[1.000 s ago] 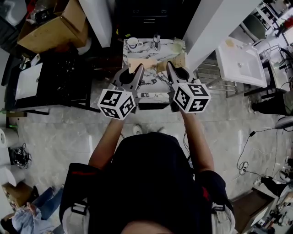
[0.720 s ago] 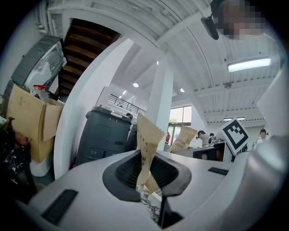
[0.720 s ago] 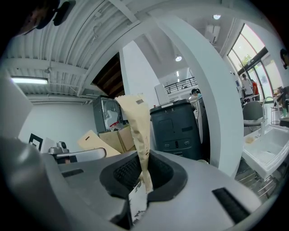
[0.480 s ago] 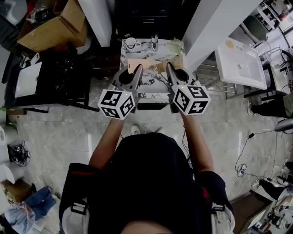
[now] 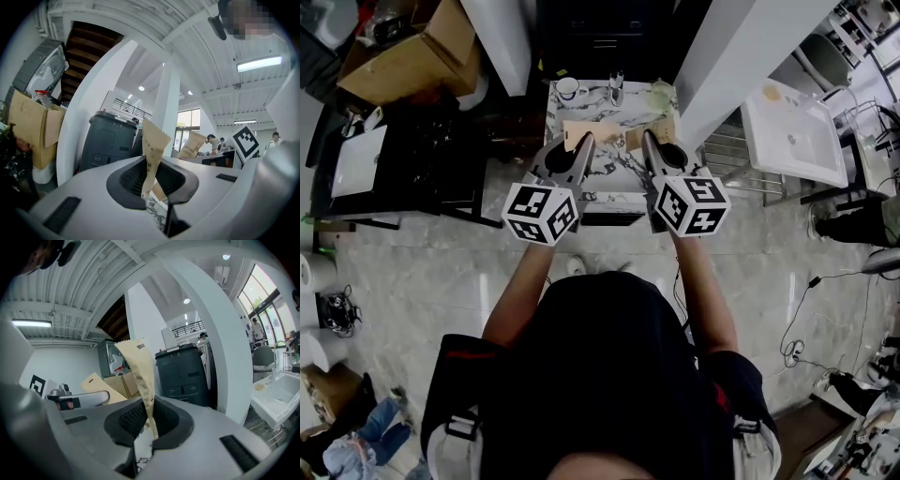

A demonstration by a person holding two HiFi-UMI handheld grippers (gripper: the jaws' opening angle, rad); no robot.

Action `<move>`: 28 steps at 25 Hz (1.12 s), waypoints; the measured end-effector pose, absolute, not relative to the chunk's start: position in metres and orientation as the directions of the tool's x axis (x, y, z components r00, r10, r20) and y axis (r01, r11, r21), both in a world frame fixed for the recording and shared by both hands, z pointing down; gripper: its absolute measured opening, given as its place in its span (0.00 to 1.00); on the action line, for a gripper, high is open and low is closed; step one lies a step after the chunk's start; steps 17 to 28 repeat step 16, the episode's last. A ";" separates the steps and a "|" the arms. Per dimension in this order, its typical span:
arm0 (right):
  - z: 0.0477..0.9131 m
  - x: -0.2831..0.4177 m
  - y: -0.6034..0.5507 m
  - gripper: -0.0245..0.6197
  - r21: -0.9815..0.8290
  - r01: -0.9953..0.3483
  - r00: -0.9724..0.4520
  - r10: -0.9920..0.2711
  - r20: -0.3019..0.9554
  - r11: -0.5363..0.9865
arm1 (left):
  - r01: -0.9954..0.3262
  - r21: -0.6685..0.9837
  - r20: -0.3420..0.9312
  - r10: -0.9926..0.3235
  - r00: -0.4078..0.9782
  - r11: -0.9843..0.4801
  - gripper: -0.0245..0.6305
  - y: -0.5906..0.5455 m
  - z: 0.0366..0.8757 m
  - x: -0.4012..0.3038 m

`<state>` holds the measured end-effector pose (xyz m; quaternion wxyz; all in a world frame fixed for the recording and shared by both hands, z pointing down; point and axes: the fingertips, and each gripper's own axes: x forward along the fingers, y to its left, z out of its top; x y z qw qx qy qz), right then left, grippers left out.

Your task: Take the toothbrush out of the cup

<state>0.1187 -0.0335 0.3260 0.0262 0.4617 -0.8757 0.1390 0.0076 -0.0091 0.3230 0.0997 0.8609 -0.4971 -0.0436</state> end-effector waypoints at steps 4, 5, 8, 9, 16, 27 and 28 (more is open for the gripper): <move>0.329 0.119 -0.035 0.12 -0.226 -0.812 -0.577 -0.798 0.175 0.538 | -0.853 0.221 0.024 -0.872 0.489 -0.472 0.12 -0.011 0.324 0.005; 0.329 0.119 -0.035 0.12 -0.227 -0.811 -0.578 -0.797 0.175 0.539 | -0.854 0.219 0.025 -0.873 0.488 -0.471 0.12 -0.011 0.325 0.004; 0.330 0.119 -0.035 0.12 -0.232 -0.808 -0.583 -0.794 0.173 0.542 | -0.857 0.216 0.027 -0.874 0.485 -0.468 0.12 -0.010 0.326 0.005; 0.330 0.120 -0.035 0.12 -0.233 -0.806 -0.585 -0.793 0.172 0.544 | -0.858 0.215 0.029 -0.875 0.483 -0.467 0.12 -0.010 0.326 0.005; 0.334 0.122 -0.034 0.12 -0.229 -0.804 -0.589 -0.789 0.177 0.549 | -0.859 0.213 0.036 -0.874 0.484 -0.466 0.12 -0.010 0.328 0.010; 0.334 0.122 -0.034 0.12 -0.229 -0.804 -0.589 -0.789 0.177 0.549 | -0.859 0.213 0.036 -0.874 0.484 -0.466 0.12 -0.010 0.328 0.010; 0.334 0.122 -0.034 0.12 -0.229 -0.804 -0.589 -0.789 0.177 0.549 | -0.859 0.213 0.036 -0.874 0.484 -0.466 0.12 -0.010 0.328 0.010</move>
